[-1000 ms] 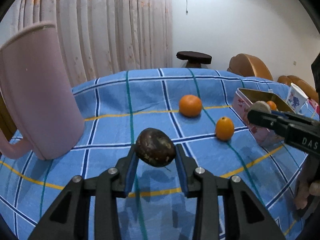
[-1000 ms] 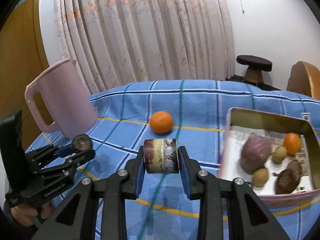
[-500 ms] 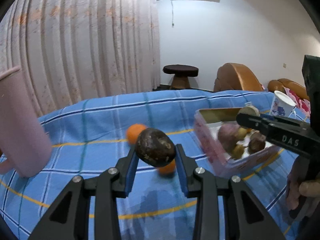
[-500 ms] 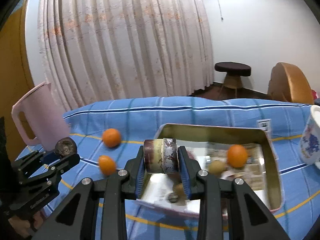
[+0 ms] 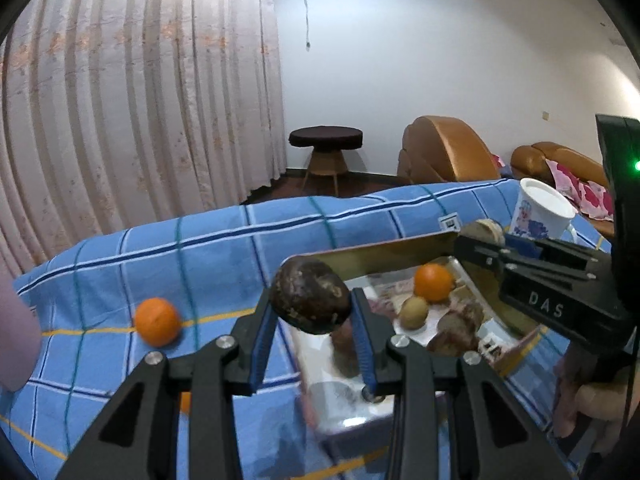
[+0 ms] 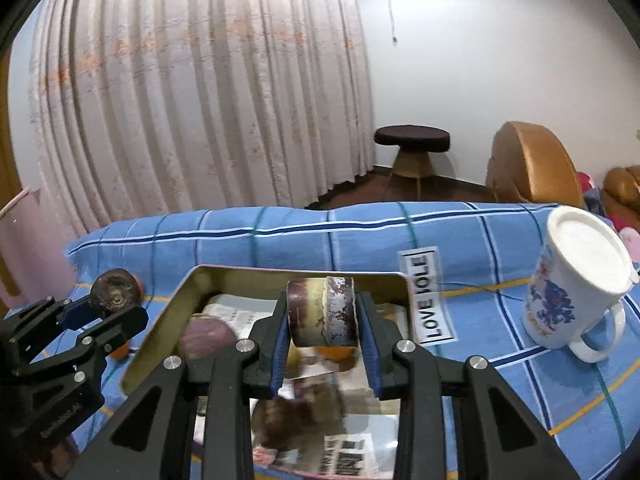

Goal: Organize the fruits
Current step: 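Carry the cake roll and dark fruit into the pink tin and open both tools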

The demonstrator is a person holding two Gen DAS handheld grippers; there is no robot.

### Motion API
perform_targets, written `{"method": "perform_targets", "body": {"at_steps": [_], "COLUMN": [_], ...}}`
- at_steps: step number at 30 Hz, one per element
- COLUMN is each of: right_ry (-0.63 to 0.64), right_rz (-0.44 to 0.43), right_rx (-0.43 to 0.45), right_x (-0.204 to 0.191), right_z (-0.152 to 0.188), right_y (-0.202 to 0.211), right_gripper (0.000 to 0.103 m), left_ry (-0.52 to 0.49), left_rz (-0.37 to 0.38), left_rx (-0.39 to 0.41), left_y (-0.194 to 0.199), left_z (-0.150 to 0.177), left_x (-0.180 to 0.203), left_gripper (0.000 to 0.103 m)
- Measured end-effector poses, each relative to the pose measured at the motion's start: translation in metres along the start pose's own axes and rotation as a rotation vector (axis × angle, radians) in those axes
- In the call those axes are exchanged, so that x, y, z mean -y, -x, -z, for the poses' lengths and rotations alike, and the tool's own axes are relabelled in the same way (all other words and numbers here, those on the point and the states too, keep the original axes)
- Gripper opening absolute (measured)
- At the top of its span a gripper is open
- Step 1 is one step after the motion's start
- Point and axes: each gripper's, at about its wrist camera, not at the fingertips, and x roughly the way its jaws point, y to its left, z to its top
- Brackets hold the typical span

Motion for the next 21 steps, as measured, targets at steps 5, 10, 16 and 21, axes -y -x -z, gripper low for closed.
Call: {"method": "perform_targets", "body": {"at_steps": [5, 10, 16, 21], "right_ry": [-0.012, -0.022, -0.028, -0.027], "right_rz": [0.029, 0.023, -0.010, -0.043], "right_rx": [-0.014, -0.049, -0.096, -0.121], "right_x": [0.016, 0.018, 0.015, 0.012], "right_z": [-0.001, -0.002, 0.002, 0.008], "right_y": [-0.007, -0.019, -0.030, -0.035], "right_gripper": [0.033, 0.033, 0.034, 0.034], "left_ry": [-0.002, -0.018, -0.032, -0.037], "left_rz": [0.026, 0.026, 0.015, 0.004], "left_rx": [-0.024, -0.056, -0.079, -0.072], "left_y": [-0.017, -0.032, -0.039, -0.040], "left_z": [-0.008, -0.011, -0.005, -0.004], "left_x": [0.017, 0.030, 0.034, 0.035], "left_gripper": [0.038, 0.038, 0.038, 0.038]}}
